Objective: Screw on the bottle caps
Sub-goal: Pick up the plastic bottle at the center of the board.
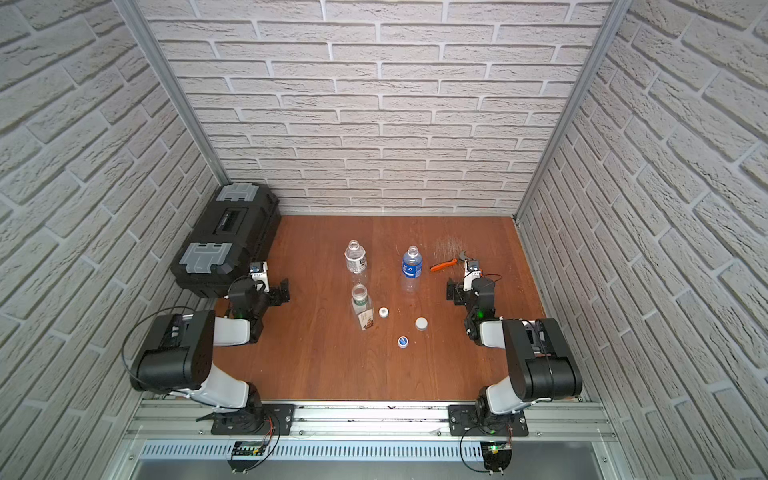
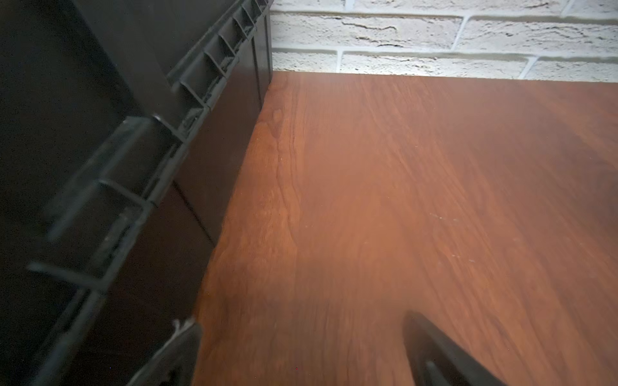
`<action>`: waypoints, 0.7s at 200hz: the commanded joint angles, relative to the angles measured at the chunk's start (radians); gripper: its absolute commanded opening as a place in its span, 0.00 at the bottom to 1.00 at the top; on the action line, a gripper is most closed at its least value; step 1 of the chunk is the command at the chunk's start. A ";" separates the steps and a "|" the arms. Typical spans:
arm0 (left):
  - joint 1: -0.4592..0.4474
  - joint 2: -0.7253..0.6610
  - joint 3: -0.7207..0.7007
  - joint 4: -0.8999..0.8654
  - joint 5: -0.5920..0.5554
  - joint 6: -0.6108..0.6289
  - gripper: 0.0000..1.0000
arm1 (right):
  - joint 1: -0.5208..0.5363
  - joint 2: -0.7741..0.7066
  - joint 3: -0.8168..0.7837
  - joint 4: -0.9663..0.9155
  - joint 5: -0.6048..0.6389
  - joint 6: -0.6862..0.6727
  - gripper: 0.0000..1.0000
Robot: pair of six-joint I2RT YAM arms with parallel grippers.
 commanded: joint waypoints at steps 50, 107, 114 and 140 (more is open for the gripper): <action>0.007 0.007 0.024 0.049 0.009 0.005 0.98 | 0.001 -0.002 0.014 0.045 0.008 -0.004 1.00; 0.008 0.003 0.019 0.056 0.015 0.006 0.98 | 0.001 -0.005 0.011 0.051 0.004 -0.005 1.00; 0.005 -0.013 0.029 0.028 0.031 0.018 0.98 | 0.000 -0.008 0.013 0.048 -0.010 -0.010 1.00; -0.007 -0.169 0.022 -0.096 0.048 0.037 0.98 | 0.003 -0.098 0.072 -0.133 -0.020 -0.023 0.99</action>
